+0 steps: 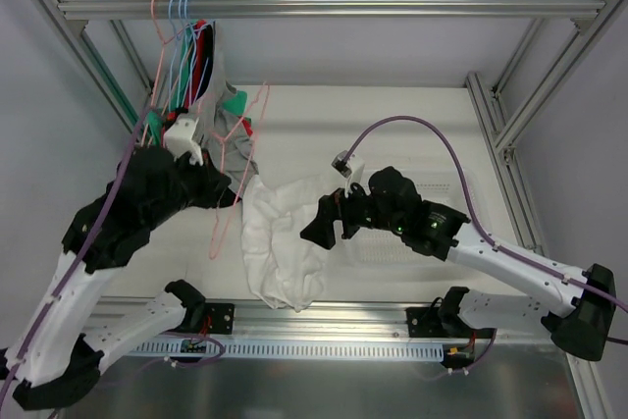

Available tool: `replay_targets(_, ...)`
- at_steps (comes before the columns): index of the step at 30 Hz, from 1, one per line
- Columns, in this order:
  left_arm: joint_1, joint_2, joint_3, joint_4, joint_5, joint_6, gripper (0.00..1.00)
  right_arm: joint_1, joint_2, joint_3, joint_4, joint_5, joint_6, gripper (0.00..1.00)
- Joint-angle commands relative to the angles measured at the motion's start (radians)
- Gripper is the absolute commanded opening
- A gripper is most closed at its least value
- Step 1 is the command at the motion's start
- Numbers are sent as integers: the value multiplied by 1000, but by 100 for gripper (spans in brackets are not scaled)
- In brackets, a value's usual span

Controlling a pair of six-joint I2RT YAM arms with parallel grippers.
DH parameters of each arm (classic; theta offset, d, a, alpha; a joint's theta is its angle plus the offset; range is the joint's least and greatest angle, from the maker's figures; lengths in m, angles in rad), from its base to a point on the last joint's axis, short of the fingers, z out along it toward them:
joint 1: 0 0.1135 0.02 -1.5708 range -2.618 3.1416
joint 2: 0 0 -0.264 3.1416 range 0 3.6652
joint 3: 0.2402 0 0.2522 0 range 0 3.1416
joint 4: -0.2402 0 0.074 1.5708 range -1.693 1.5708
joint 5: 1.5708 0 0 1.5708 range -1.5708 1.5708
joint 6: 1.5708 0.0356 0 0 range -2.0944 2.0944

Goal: Remove the tank top from the hanger

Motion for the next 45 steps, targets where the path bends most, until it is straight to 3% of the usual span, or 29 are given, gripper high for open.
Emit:
replay_targets(1, -9, 272, 261, -96, -177, 52, 0, 4, 15, 63, 8, 25, -10, 99)
replay_targets(5, -9, 519, 614, -147, -286, 116, 0, 4, 13, 61, -9, 31, -1, 100)
replay_targets(11, 68, 884, 1087, -323, -295, 124, 0, 5, -1, 54, -38, 58, -5, 100)
replay_targets(14, 109, 970, 1181, -329, -260, 132, 0, 4, -8, 48, -38, 58, -8, 100)
replay_targets(25, 204, 1100, 1235, -299, -99, 158, 0, 5, 27, 17, -11, 32, -36, 100)
replay_targets(32, 203, 981, 970, -292, -83, 106, 0, 5, 148, 14, 8, 9, -59, 100)
replay_targets(36, 203, 894, 910, -280, -100, 101, 12, 36, 254, 92, -30, 26, -88, 99)
replay_targets(39, 203, 832, 892, -271, -119, 100, 50, 81, 346, 167, -58, 89, -103, 100)
replay_targets(41, 203, 797, 875, -266, -116, 107, 98, 108, 427, 202, -66, 123, -117, 100)
replay_targets(45, 203, 653, 744, -263, -102, 91, 99, 137, 588, 310, -110, 265, -125, 99)
